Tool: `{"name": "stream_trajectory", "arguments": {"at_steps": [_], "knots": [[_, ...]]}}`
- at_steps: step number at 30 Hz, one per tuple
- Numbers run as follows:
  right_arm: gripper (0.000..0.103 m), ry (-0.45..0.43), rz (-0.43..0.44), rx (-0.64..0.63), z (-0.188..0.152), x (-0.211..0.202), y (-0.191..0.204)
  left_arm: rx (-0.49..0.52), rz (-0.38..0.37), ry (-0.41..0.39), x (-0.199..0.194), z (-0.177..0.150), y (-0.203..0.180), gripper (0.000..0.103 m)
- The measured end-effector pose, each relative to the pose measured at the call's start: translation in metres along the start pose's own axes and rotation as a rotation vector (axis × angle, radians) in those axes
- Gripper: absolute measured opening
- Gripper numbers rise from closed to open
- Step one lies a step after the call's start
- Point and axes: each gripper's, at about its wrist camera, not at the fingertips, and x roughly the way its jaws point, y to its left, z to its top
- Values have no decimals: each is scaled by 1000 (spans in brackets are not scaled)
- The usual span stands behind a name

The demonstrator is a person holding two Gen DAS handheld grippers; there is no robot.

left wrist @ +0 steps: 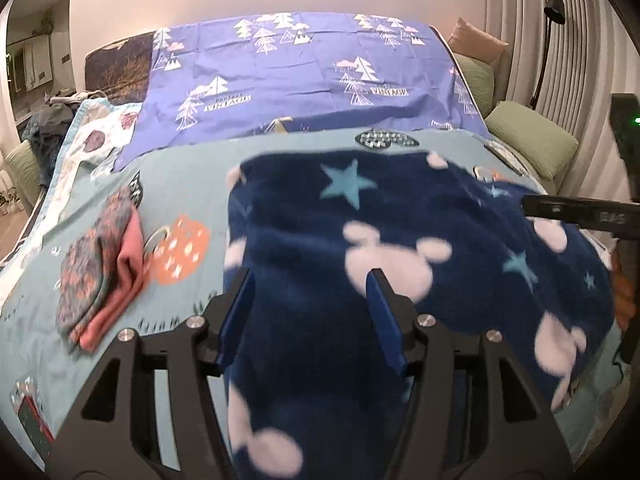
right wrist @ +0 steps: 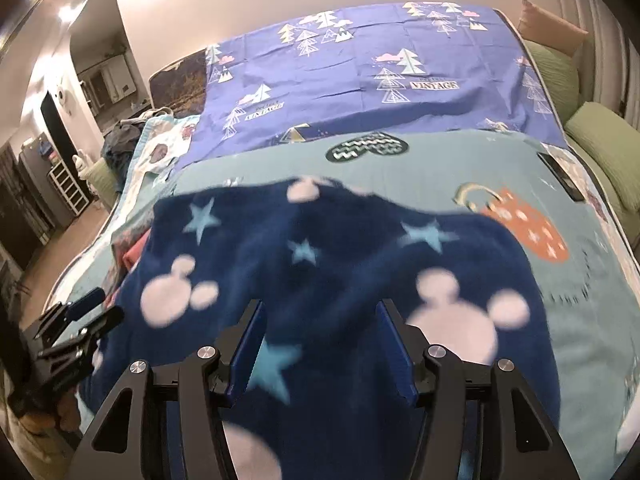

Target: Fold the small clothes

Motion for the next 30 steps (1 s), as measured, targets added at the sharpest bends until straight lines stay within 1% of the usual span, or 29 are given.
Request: {"name": "stream_trajectory", "arguments": {"at_steps": [4,7,9,10,11,12,13,14,15,16,17,18,19,21,23,25,26,27,28,29,30], "knots": [[58,9,18,-26,28,36,11,23,-34,-29,13,25,-4,60],[58,29,36,6,44,65,10,38,-37,-19,34,41,-9,60],[58,33,34,25,54,83,6,36,-48,4,53,49,-9,66],[58,37,26,32,57,91,4,27,-41,30,67,52,-6,69],[58,41,19,37,60,98,2,22,-23,58,81,51,-2,69],[58,44,5,40,62,108,-3,16,19,100,98,48,4,69],[59,54,-6,46,61,117,-8,-3,57,177,119,42,12,69],[61,71,-4,68,57,126,-12,-44,46,257,136,36,22,70],[61,94,29,107,51,137,-18,-116,-10,298,145,31,35,70],[61,85,30,107,49,137,-19,-161,-43,280,142,31,43,69],[61,71,28,94,49,134,-17,-169,-25,267,137,31,46,70],[61,68,25,83,50,130,-17,-152,27,264,135,30,44,72],[61,66,20,72,51,126,-17,-138,49,263,134,28,41,73],[61,41,2,71,53,112,-23,-131,59,245,129,30,40,73],[62,15,-48,94,55,99,-38,-135,76,222,122,30,41,73],[65,12,-120,150,53,90,-68,-157,89,183,110,32,45,73],[66,25,-172,203,49,89,-88,-167,92,172,107,33,47,73],[66,48,-211,247,46,91,-104,-181,96,175,107,32,50,73],[66,103,-226,315,40,100,-125,-190,100,189,110,32,56,73],[66,143,-173,378,35,106,-140,-199,106,206,112,32,58,73],[66,107,-125,427,34,99,-147,-200,112,205,109,33,60,73]]}}
